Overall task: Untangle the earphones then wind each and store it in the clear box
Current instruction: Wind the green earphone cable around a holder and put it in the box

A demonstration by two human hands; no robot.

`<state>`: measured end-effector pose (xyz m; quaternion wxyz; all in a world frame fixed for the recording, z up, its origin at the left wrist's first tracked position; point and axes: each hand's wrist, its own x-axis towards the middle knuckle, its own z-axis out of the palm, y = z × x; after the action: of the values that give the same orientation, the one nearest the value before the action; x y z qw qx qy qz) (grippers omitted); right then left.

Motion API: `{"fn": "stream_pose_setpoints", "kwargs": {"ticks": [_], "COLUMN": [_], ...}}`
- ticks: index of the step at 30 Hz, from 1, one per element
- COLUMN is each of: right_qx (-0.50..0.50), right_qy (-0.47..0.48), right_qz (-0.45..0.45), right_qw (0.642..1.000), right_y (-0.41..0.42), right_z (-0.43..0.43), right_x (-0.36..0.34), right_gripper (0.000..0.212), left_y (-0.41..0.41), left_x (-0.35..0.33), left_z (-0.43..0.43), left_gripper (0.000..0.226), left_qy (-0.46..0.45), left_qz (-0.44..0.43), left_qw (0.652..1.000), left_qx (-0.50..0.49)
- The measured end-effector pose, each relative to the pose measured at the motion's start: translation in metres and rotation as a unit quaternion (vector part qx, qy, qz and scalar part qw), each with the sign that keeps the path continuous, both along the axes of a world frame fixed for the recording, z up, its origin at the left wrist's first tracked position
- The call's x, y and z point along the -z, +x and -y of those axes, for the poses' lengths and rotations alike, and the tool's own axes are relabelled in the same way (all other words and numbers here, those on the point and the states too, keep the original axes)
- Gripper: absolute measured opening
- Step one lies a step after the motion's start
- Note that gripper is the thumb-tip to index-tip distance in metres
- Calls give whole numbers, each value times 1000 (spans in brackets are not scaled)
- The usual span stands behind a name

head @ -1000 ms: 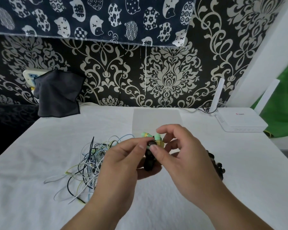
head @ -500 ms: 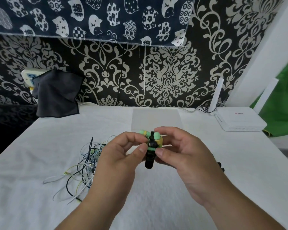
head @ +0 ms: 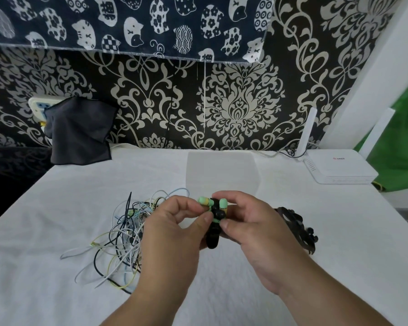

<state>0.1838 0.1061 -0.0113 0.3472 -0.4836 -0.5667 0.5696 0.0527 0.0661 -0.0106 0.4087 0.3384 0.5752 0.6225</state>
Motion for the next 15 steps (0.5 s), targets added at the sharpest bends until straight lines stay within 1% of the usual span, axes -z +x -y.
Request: {"fn": "stream_pose_setpoints", "kwargs": {"ticks": [2,4,7,10,15], "right_qx": [2,-9,-67,-124,-139], "right_qy": [-11,-11,14,42,66], "right_qz": [0,14,92,166,216], "right_qw": [1000,1000,993,977,964], "right_y": [0,2,10,15,18], "right_z": [-1,-4,-9,-11,-13], "right_x": [0,-2,-7,-14,-20], "right_gripper": [41,38,32,23,20], "left_y": [1,-2,-7,-9,-8], "left_x": [-1,-3,-5,-5,-8], "left_z": [-1,-2,-3,-1,1], "left_gripper": [24,25,26,34,37], "left_qy": [-9,-24,-49,-45,-38], "left_qz": [-49,-86,-120,-179,-273], "left_qw": [999,996,988,974,948], "left_qx": [3,28,86,132,159]}}
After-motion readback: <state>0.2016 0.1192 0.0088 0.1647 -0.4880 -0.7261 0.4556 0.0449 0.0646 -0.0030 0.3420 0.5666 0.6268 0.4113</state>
